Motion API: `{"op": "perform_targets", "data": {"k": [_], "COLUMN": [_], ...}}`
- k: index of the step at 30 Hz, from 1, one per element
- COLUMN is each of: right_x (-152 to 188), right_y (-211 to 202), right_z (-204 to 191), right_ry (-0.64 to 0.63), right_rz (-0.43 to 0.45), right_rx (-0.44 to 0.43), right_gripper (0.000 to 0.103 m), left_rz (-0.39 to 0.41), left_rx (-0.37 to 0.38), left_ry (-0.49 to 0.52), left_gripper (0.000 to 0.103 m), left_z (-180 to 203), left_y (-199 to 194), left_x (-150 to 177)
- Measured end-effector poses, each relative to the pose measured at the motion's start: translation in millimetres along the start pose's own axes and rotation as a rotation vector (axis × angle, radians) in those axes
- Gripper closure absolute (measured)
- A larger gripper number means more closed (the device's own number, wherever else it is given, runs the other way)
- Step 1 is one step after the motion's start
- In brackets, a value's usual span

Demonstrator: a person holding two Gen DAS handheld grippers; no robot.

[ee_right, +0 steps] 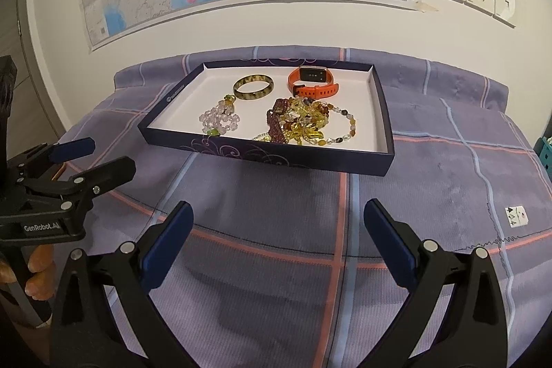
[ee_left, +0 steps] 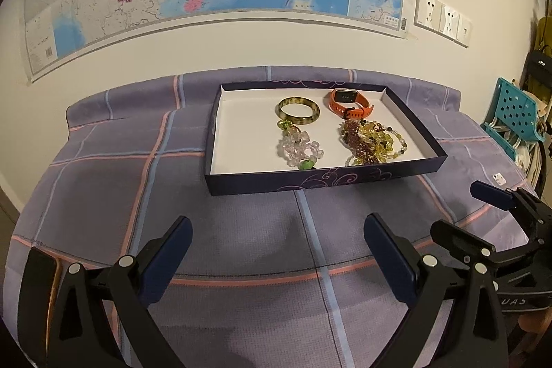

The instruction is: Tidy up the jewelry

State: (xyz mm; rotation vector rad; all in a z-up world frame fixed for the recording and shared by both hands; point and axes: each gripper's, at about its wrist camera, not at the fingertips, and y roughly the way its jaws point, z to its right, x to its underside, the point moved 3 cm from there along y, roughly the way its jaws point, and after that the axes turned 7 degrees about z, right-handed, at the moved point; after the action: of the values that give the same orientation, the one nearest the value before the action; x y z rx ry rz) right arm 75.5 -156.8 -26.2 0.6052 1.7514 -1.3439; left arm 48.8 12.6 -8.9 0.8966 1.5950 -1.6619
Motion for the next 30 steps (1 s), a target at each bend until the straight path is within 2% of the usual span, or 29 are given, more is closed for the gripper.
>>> {"op": "perform_targets", "data": {"k": [30], "right_x": [4.4], "right_y": [-1.1], "right_z": [1.6], "right_ry": [0.013], "right_rz": [-0.007], "right_rx": [-0.004], "right_gripper": [0.006], "left_rz": [-0.016], "left_rx": [-0.013], "left_ry": [0.01], "left_gripper": [0.007], "left_z": [1.4], "left_y": [1.6], "left_x": [6.1]}}
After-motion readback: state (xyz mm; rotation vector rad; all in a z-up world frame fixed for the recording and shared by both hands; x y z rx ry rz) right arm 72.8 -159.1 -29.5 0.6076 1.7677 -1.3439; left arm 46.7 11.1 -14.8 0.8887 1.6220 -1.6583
